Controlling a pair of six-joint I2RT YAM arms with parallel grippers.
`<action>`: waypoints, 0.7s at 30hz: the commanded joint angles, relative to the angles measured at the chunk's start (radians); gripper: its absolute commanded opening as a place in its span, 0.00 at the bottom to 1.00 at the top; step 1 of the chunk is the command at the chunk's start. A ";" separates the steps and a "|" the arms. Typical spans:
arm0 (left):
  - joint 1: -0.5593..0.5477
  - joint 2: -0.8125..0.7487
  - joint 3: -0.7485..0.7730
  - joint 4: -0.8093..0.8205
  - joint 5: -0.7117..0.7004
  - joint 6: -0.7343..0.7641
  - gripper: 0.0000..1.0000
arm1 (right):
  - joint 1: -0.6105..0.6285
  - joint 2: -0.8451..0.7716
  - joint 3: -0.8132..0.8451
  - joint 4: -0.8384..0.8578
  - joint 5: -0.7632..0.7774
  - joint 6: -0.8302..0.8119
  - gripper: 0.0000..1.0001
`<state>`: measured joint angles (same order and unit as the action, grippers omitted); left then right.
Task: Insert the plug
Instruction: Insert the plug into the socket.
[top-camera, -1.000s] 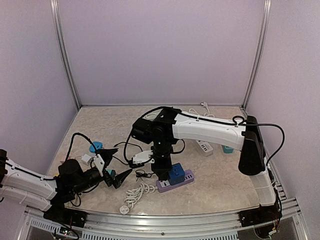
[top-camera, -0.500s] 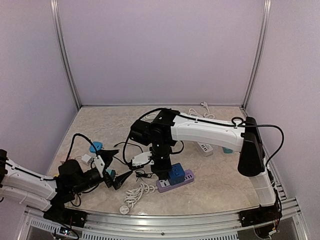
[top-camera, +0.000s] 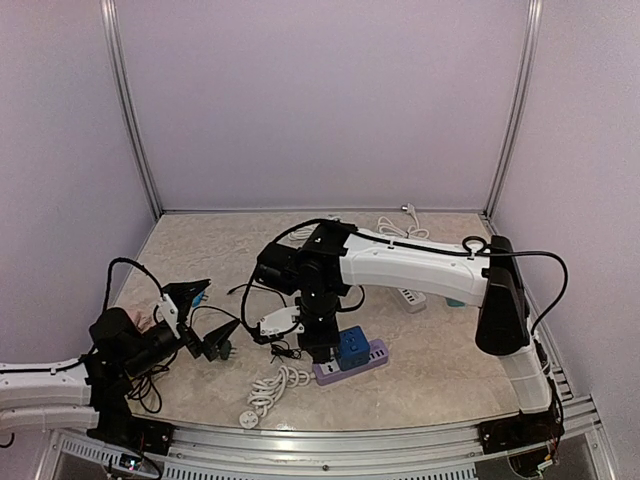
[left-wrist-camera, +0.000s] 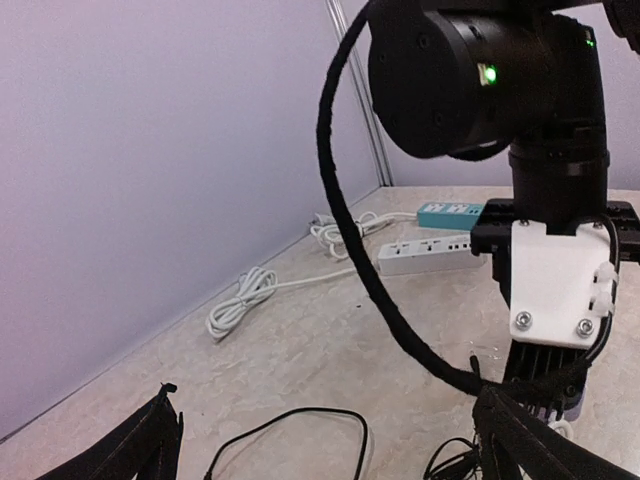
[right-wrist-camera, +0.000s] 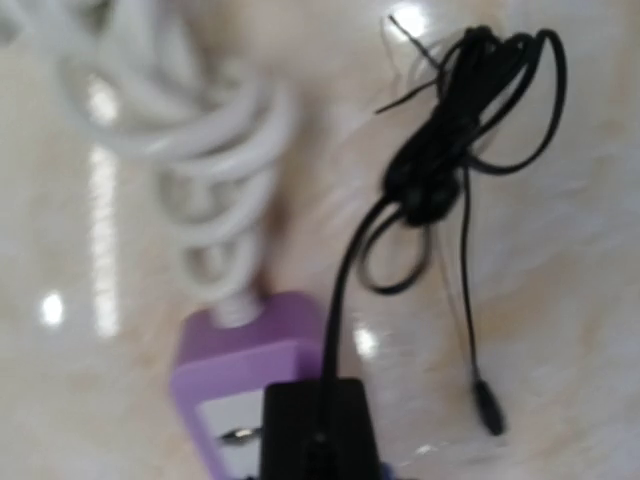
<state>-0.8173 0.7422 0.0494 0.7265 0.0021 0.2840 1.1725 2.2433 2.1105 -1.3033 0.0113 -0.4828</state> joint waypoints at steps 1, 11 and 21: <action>0.043 -0.140 -0.107 -0.109 0.106 0.072 0.99 | 0.023 0.005 -0.015 -0.145 -0.023 -0.017 0.00; 0.142 -0.001 -0.085 -0.011 0.045 -0.003 0.99 | 0.014 0.004 -0.052 -0.158 0.034 -0.002 0.00; 0.145 0.006 -0.091 -0.027 0.083 0.007 0.99 | 0.026 0.034 -0.061 -0.163 0.145 -0.019 0.00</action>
<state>-0.6792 0.7403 0.0494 0.6815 0.0643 0.2951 1.1908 2.2387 2.0907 -1.3197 0.0616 -0.4885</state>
